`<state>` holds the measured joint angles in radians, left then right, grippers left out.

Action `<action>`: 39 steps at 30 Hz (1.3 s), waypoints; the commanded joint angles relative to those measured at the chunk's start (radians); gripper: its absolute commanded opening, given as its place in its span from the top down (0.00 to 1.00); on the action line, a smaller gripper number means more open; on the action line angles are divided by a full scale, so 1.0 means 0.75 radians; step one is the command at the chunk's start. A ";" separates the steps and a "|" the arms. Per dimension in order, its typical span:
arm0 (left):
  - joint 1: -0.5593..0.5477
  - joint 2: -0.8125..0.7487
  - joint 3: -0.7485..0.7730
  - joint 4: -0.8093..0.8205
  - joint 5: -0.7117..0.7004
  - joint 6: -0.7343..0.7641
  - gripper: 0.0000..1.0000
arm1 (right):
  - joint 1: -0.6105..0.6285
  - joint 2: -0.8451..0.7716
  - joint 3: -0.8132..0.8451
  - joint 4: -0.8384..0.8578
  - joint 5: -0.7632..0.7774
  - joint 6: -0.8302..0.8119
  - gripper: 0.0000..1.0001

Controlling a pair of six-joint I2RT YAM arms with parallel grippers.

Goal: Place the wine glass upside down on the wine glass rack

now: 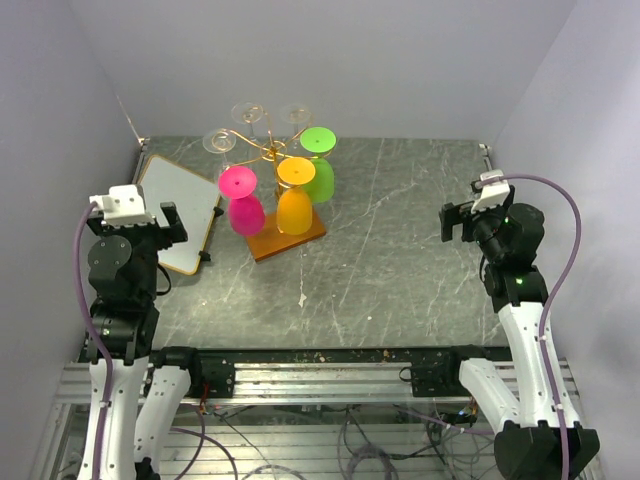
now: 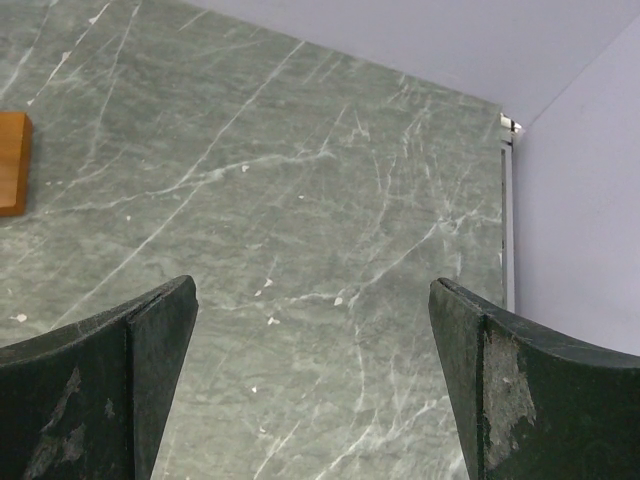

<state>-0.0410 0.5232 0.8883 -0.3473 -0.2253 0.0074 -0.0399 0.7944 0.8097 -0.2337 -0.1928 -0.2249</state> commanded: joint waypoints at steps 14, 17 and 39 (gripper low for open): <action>-0.004 -0.022 -0.018 0.008 0.079 0.096 0.01 | -0.047 -0.038 0.058 -0.039 -0.016 0.016 0.00; -0.004 -0.028 -0.012 0.000 0.048 0.101 0.01 | -0.050 -0.043 0.061 -0.048 -0.028 0.004 0.00; -0.004 -0.056 0.014 -0.020 -0.077 0.111 0.01 | -0.070 -0.078 0.052 -0.069 -0.036 -0.042 0.00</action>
<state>-0.0429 0.4889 0.8806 -0.3641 -0.2512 0.0841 -0.0845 0.7391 0.8307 -0.2832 -0.2287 -0.2447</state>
